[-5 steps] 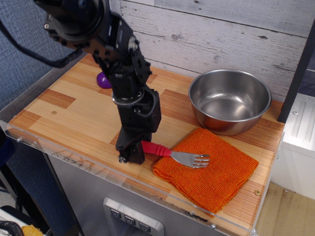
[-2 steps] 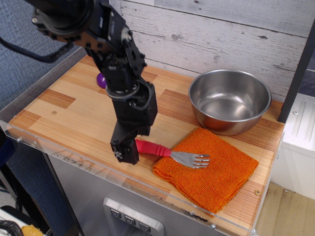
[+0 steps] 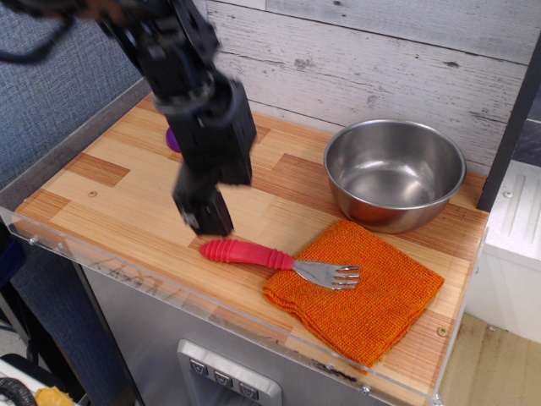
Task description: PICK UP THE SPOON AND PUT ON THE TOWEL
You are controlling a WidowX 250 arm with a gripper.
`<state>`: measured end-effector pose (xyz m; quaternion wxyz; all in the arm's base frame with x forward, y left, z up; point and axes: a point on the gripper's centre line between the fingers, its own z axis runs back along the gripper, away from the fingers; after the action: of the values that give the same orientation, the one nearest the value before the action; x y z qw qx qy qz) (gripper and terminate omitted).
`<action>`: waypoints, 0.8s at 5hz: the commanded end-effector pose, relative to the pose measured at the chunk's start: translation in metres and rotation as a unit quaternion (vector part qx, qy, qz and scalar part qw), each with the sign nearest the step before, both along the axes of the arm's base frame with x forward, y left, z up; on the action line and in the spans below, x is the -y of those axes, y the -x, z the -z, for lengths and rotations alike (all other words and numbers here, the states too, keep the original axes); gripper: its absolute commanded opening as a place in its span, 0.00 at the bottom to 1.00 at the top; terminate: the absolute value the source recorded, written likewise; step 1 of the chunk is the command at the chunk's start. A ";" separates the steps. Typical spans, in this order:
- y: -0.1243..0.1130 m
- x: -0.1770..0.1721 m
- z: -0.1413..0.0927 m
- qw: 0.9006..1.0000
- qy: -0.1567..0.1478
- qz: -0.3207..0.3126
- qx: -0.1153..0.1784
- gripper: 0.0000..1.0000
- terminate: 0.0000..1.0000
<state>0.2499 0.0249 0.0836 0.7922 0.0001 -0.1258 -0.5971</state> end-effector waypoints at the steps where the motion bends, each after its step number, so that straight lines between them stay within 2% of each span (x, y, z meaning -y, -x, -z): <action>1: 0.014 -0.027 -0.060 0.996 0.014 -0.048 0.073 1.00 0.00; 2: 0.019 -0.035 -0.066 0.993 0.012 -0.077 0.087 1.00 0.00; 4: 0.019 -0.035 -0.066 0.993 0.012 -0.077 0.087 1.00 0.00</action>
<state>0.2382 0.0512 0.1454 0.8229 0.0400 -0.1931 -0.5328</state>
